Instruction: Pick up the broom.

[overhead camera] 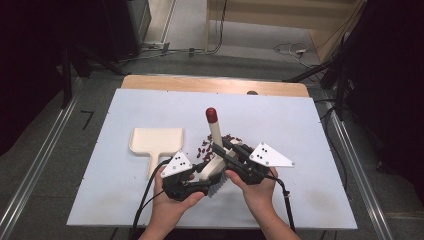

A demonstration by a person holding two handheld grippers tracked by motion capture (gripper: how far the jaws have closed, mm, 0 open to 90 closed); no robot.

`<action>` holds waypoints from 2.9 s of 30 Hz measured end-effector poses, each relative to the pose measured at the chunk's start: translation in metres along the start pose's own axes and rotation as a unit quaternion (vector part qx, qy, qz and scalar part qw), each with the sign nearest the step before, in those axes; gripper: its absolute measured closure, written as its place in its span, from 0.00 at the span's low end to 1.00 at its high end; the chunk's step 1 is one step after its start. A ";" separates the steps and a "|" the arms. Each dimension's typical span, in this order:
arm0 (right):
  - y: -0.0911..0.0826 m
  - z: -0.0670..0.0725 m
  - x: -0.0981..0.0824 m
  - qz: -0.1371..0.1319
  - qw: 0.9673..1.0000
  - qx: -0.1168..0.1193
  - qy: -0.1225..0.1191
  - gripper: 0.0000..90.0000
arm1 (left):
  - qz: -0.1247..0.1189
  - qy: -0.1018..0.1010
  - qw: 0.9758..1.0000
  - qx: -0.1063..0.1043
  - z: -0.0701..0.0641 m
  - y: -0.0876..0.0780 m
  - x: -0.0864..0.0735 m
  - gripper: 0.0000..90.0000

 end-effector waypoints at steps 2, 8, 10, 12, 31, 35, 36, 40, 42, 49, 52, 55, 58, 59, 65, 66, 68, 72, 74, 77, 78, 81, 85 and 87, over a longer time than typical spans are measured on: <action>0.001 0.001 0.000 0.001 1.000 -0.003 -0.004 0.77 | 0.002 0.001 1.000 0.005 0.001 0.000 0.000 0.61; 0.001 0.001 -0.001 0.005 1.000 -0.013 -0.008 0.77 | 0.007 0.009 1.000 0.029 0.003 0.000 -0.002 0.69; 0.001 0.001 -0.001 0.010 1.000 -0.020 -0.015 0.77 | 0.009 0.012 0.999 0.049 0.007 0.000 -0.002 0.75; 0.001 0.001 -0.001 0.012 1.000 -0.022 -0.015 0.77 | 0.010 0.020 0.998 0.056 0.008 -0.001 -0.002 0.76; -0.012 -0.017 -0.005 0.112 0.991 0.067 0.010 0.49 | 0.004 0.058 0.998 0.040 0.060 -0.042 0.009 0.76; -0.018 -0.022 -0.004 0.127 0.988 0.081 0.016 0.43 | 0.009 0.087 0.996 0.014 0.067 -0.052 0.007 0.76; -0.020 -0.024 -0.005 0.147 0.985 0.094 0.009 0.43 | 0.016 0.102 0.995 -0.012 0.067 -0.054 0.003 0.76; -0.022 -0.021 -0.011 0.182 0.974 0.133 -0.002 0.43 | 0.029 0.120 0.990 -0.063 0.058 -0.055 -0.005 0.76; -0.023 -0.018 -0.014 0.195 0.970 0.147 -0.007 0.43 | 0.031 0.128 0.989 -0.074 0.056 -0.055 -0.007 0.76; -0.023 0.001 -0.029 0.244 0.944 0.223 -0.004 0.44 | 0.046 0.157 0.977 -0.137 0.039 -0.056 -0.014 0.76; -0.022 0.012 -0.036 0.261 0.930 0.259 -0.002 0.48 | 0.058 0.166 0.973 -0.152 0.034 -0.055 -0.018 0.76; -0.023 0.020 -0.045 0.290 0.913 0.286 -0.003 0.51 | 0.066 0.169 0.970 -0.162 0.030 -0.054 -0.021 0.76; -0.023 0.028 -0.053 0.310 0.899 0.310 0.000 0.57 | 0.070 0.170 0.968 -0.170 0.027 -0.053 -0.022 0.76; -0.023 0.032 -0.056 0.314 0.892 0.325 -0.002 0.61 | 0.070 0.170 0.968 -0.173 0.026 -0.053 -0.022 0.76; -0.023 0.036 -0.060 0.314 0.881 0.354 0.001 0.71 | 0.076 0.168 0.963 -0.194 0.024 -0.055 -0.023 0.76; -0.023 0.039 -0.059 0.307 0.880 0.361 -0.003 0.73 | 0.075 0.167 0.963 -0.197 0.024 -0.056 -0.023 0.76; -0.023 0.040 -0.059 0.310 0.880 0.359 -0.006 0.73 | 0.075 0.165 0.962 -0.203 0.025 -0.057 -0.024 0.76; -0.019 0.041 -0.057 0.305 0.889 0.341 -0.016 0.74 | 0.064 0.152 0.966 -0.200 0.031 -0.057 -0.022 0.73; -0.017 0.037 -0.057 0.303 0.896 0.324 -0.013 0.74 | 0.038 0.131 0.978 -0.159 0.044 -0.057 -0.016 0.63; -0.018 0.026 -0.058 0.304 0.904 0.300 -0.010 0.74 | 0.024 0.113 0.984 -0.138 0.054 -0.061 -0.011 0.49; -0.019 0.021 -0.057 0.300 0.909 0.289 -0.008 0.74 | 0.015 0.105 0.986 -0.126 0.060 -0.063 -0.009 0.45; -0.021 0.002 -0.052 0.282 0.930 0.237 0.003 0.73 | -0.012 0.069 0.994 -0.083 0.084 -0.072 -0.003 0.35; -0.028 -0.032 -0.044 0.247 0.959 0.138 0.013 0.73 | -0.026 0.047 0.997 -0.049 0.098 -0.076 -0.001 0.21; -0.034 -0.050 -0.042 0.234 0.968 0.089 0.018 0.73 | -0.030 0.039 0.998 -0.025 0.107 -0.078 -0.001 0.11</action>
Point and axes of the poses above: each handheld gripper's, and its own axes: y roughly forward along the jaws, x roughly out of its top, z roughly to its left, the point moved 9 cm from there along y, roughly forward along the jaws, and after that the axes turned 9 degrees about x, right-handed, at the moved point
